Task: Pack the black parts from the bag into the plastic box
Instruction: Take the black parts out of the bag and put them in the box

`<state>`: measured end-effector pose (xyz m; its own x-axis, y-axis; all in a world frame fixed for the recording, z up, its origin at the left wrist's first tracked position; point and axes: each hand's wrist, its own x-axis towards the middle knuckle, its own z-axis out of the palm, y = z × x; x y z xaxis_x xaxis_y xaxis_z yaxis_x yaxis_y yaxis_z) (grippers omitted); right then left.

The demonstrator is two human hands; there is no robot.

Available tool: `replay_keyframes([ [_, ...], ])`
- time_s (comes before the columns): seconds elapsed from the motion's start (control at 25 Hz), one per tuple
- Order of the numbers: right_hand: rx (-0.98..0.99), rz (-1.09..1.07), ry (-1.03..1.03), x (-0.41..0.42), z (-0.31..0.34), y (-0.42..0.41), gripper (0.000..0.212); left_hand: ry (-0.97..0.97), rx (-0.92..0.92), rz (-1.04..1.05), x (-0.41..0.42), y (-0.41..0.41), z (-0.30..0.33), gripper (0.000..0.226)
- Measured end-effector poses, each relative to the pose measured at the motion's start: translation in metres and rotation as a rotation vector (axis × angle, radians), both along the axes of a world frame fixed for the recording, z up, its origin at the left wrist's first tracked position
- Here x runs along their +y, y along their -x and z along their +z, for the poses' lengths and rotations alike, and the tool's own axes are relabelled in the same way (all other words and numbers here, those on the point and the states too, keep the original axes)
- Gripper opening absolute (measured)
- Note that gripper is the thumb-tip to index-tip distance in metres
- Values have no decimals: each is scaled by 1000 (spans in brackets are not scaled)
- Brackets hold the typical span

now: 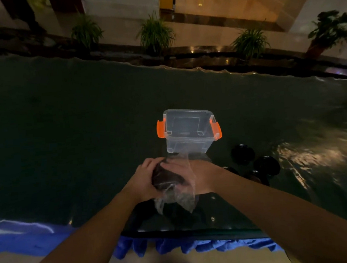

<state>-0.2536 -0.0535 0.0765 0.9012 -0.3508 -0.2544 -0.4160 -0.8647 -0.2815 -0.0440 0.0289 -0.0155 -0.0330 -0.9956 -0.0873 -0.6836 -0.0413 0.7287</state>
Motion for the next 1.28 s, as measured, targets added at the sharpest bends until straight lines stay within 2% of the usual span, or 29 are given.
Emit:
replay_keyframes([
  [0.2,-102,5,104,8,-28,-4,71,-125,-625,-169,1,-19,20,103],
  [0.32,-31,70,159,13,-52,-11,67,-153,-813,-210,7,-17,18,103],
  [0.44,73,137,203,14,-77,-13,70,-177,-899,-218,12,-12,8,107],
  [0.6,96,193,221,10,-103,-11,72,-116,-872,-228,18,-18,-1,102],
  [0.8,50,216,183,3,-111,-14,74,-174,-737,-133,21,-36,1,108],
  [1.0,84,172,139,1,-113,-27,89,-227,-418,-7,28,-38,2,127],
  [1.16,-28,185,156,3,-115,-34,84,-203,-375,41,34,-40,-3,127],
  [1.28,-2,151,185,3,-123,-36,82,-185,-388,53,35,-42,-5,121],
])
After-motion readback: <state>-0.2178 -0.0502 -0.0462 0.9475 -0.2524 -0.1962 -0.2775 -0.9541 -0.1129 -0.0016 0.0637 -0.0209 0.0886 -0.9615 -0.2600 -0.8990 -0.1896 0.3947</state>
